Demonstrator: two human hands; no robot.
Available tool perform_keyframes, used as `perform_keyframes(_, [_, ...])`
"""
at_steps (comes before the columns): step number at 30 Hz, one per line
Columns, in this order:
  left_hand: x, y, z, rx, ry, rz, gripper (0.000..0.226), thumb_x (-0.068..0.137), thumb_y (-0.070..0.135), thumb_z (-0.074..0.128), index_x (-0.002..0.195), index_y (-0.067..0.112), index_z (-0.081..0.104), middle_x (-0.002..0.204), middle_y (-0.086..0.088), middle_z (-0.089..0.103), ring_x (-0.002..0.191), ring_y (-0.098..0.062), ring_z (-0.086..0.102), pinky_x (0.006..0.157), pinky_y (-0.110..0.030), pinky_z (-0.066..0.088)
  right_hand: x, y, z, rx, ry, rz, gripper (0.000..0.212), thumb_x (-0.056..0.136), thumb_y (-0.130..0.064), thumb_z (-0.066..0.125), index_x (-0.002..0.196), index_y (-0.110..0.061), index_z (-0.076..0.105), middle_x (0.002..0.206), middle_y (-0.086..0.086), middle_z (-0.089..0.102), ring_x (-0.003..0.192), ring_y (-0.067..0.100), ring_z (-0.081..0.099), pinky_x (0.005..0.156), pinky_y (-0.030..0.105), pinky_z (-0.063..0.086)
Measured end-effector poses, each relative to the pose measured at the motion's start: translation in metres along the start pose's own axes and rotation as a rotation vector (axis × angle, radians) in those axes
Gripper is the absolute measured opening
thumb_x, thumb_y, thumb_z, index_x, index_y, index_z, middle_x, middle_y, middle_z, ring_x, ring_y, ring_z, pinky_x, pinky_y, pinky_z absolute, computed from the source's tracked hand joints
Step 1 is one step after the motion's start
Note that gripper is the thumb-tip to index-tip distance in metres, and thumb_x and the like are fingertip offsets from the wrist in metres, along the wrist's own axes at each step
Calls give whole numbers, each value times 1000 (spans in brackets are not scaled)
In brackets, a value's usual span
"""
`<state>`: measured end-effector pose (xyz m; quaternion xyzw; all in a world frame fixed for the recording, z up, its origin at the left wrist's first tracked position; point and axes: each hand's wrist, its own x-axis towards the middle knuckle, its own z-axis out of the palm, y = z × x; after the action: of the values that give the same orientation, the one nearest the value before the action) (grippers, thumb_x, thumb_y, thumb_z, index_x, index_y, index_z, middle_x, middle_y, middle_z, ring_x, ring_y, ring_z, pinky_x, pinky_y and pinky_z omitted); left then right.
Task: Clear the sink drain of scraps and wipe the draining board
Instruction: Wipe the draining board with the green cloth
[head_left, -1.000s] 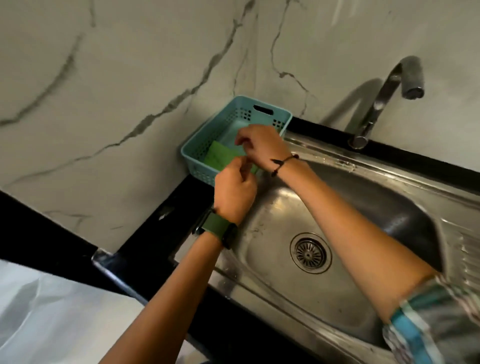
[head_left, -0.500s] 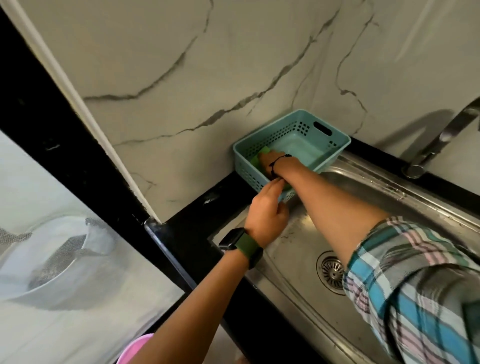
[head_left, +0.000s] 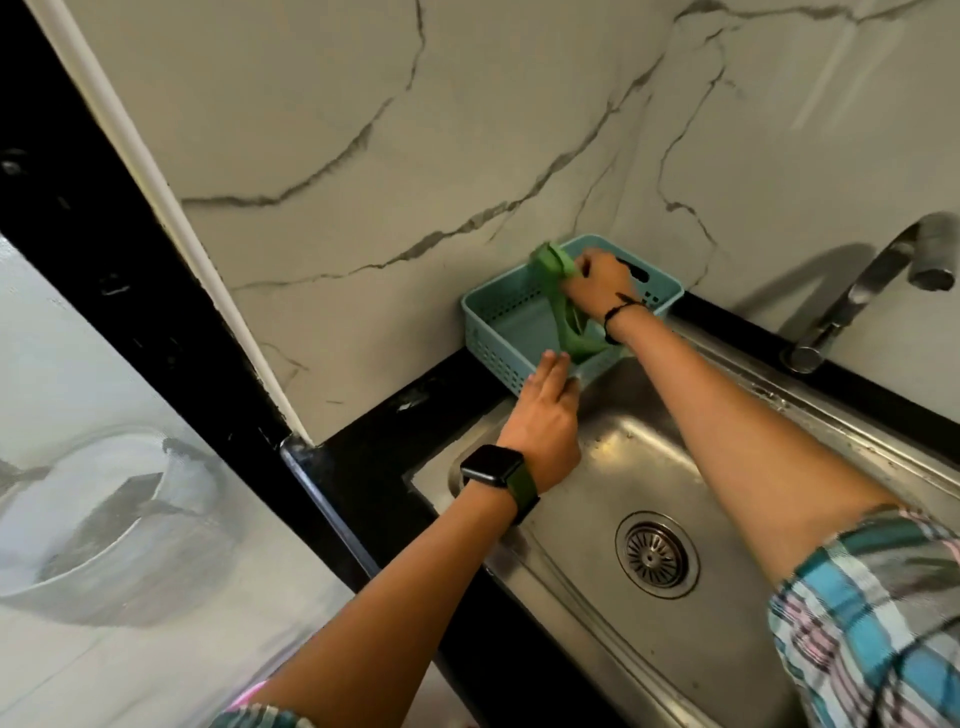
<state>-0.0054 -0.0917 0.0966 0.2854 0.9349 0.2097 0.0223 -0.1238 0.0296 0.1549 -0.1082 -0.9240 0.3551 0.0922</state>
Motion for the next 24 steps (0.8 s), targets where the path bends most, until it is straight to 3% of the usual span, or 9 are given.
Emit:
perform_keyframes(2, [6,0,-1,16,-13,-11,60,84,1,37,143,-2,22,158,-17,3,146,-30,-8,120,-40,1,-9,-9,-21,221,108,36,34,78,-11,57,58,-23,32,60,-2,40,58,16,40,51,28,28])
perform_keyframes(5, [5,2,-6,-39,53,37,55,83,-3,39,138,0,37,157,-19,7,147,-32,-3,121,-41,5,-33,-16,-47,597,172,62,25,74,-2,53,63,-22,43,64,0,50,64,20,51,58,28,40])
perform_keyframes(8, [-12,-3,-15,-192,214,81,41,84,-5,43,123,1,56,154,-21,20,146,-35,9,120,-43,14,-68,-16,-61,861,137,83,24,78,2,50,70,-20,53,60,-3,63,57,14,60,56,22,49])
perform_keyframes(10, [-30,-12,-17,-311,327,-2,38,82,-9,42,113,-1,63,149,-21,32,143,-34,21,116,-36,22,-98,-10,-56,962,72,115,25,81,4,47,74,-19,57,52,-10,68,50,6,64,49,16,51])
perform_keyframes(12, [-50,-24,-15,-400,390,-126,44,77,-15,38,108,-2,66,143,-21,42,140,-31,31,112,-28,25,-126,1,-41,1007,-2,164,23,83,3,47,80,-15,59,55,-9,69,52,7,65,53,19,52])
perform_keyframes(14, [-66,-39,-10,-487,372,-259,48,75,-17,36,107,0,66,138,-18,50,136,-27,39,108,-24,29,-150,11,-22,926,-44,203,19,81,0,51,88,-15,60,71,-1,70,65,15,65,63,26,52])
perform_keyframes(17, [-87,-62,-2,-715,279,-502,46,79,-12,35,111,5,63,127,-16,59,114,-24,56,91,-24,45,-181,21,11,512,-78,140,22,79,-7,61,100,-13,60,92,4,65,83,20,60,72,32,50])
perform_keyframes(21, [-97,-73,4,-962,246,-610,48,84,-13,33,128,1,50,130,-18,56,122,-28,53,107,-39,42,-226,20,61,-19,-398,-44,26,82,-23,63,104,-11,62,95,11,67,93,25,61,72,29,42])
perform_keyframes(24, [-101,-76,5,-1009,253,-608,44,87,-8,38,128,0,49,129,-18,57,121,-28,53,105,-33,42,-259,25,82,-291,-355,-192,44,85,-37,57,123,-14,55,115,20,60,111,33,49,86,34,41])
